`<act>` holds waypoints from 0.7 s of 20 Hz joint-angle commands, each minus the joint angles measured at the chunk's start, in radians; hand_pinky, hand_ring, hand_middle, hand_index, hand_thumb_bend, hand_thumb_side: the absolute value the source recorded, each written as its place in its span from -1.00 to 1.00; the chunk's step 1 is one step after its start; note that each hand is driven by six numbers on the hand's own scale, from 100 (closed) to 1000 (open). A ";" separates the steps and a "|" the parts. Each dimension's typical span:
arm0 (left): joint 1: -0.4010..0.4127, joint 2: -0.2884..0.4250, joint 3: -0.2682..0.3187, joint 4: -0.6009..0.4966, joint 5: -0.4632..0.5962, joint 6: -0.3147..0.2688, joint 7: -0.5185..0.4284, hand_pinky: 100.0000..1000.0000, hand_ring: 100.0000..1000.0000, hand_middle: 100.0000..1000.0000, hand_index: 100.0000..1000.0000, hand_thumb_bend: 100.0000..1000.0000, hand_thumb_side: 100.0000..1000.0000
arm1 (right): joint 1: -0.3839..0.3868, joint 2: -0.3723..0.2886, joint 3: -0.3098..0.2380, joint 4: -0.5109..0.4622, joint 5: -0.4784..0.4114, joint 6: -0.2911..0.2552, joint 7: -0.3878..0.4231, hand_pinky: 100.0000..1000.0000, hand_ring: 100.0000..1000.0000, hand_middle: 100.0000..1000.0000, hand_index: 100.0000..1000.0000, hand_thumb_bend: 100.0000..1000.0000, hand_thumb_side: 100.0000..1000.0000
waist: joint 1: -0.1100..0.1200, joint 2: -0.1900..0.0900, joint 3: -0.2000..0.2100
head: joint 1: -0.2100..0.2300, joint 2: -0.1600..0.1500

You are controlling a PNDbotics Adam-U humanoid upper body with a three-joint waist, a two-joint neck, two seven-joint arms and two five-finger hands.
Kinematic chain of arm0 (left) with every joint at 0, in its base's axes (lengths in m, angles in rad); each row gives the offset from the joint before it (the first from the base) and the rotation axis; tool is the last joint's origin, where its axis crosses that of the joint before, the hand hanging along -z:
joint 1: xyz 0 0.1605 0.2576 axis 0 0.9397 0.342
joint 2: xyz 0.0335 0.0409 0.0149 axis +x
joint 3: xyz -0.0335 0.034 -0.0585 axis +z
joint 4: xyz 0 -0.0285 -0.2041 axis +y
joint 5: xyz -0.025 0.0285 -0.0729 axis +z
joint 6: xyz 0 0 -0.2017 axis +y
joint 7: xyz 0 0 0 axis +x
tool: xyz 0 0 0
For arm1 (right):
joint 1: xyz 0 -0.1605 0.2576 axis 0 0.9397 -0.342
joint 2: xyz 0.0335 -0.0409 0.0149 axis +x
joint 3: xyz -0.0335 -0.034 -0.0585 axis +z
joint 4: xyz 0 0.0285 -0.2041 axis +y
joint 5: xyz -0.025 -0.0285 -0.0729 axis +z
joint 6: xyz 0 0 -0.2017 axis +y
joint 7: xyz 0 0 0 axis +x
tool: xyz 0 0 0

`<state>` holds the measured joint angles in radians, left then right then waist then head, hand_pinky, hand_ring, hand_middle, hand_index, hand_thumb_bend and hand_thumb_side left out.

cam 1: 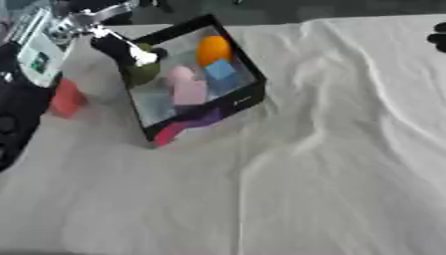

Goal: Pick up objects on the table and place them in the box.

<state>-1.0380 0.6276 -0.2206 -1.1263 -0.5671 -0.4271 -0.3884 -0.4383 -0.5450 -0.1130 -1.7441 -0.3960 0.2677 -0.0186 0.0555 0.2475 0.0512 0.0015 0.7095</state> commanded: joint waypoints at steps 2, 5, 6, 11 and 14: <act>0.030 0.190 0.056 -0.036 0.099 -0.027 -0.107 0.86 0.81 0.64 0.79 -0.34 -0.38 | 0.002 -0.045 -0.015 -0.024 0.006 -0.006 -0.009 0.83 0.46 0.22 0.69 -1.00 0.14 | 0.006 -0.008 0.008 | -0.020 -0.006; 0.066 0.252 0.098 -0.023 0.113 -0.066 -0.178 0.88 0.83 0.64 0.78 -0.15 -0.78 | 0.013 -0.047 -0.017 -0.023 0.013 -0.008 -0.012 0.83 0.46 0.22 0.69 -1.00 0.11 | 0.000 -0.005 0.013 | -0.030 -0.010; 0.074 0.265 0.109 -0.018 0.115 -0.080 -0.196 0.87 0.83 0.64 0.77 -0.16 -0.55 | 0.015 -0.046 -0.018 -0.024 0.015 -0.009 -0.013 0.83 0.46 0.22 0.69 -1.00 0.14 | -0.003 -0.004 0.014 | -0.031 -0.011; 0.111 0.313 0.123 0.004 0.088 -0.168 -0.277 0.82 0.82 0.63 0.74 0.07 -0.63 | 0.018 -0.047 -0.018 -0.025 0.020 -0.012 -0.014 0.83 0.46 0.22 0.69 -1.00 0.14 | -0.009 0.002 0.015 | -0.035 -0.014; 0.131 0.322 0.120 0.014 0.095 -0.202 -0.306 0.86 0.86 0.67 0.77 0.08 -0.48 | 0.016 -0.047 -0.015 -0.025 0.022 -0.012 -0.013 0.83 0.46 0.22 0.69 -1.00 0.13 | -0.011 0.005 0.015 | -0.035 -0.020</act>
<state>-0.8958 0.9005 -0.1142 -1.1094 -0.4758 -0.5238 -0.5931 -0.4125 -0.5600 -0.1198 -1.7447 -0.3812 0.2588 -0.0310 0.0550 0.2536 0.0643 -0.0314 0.7040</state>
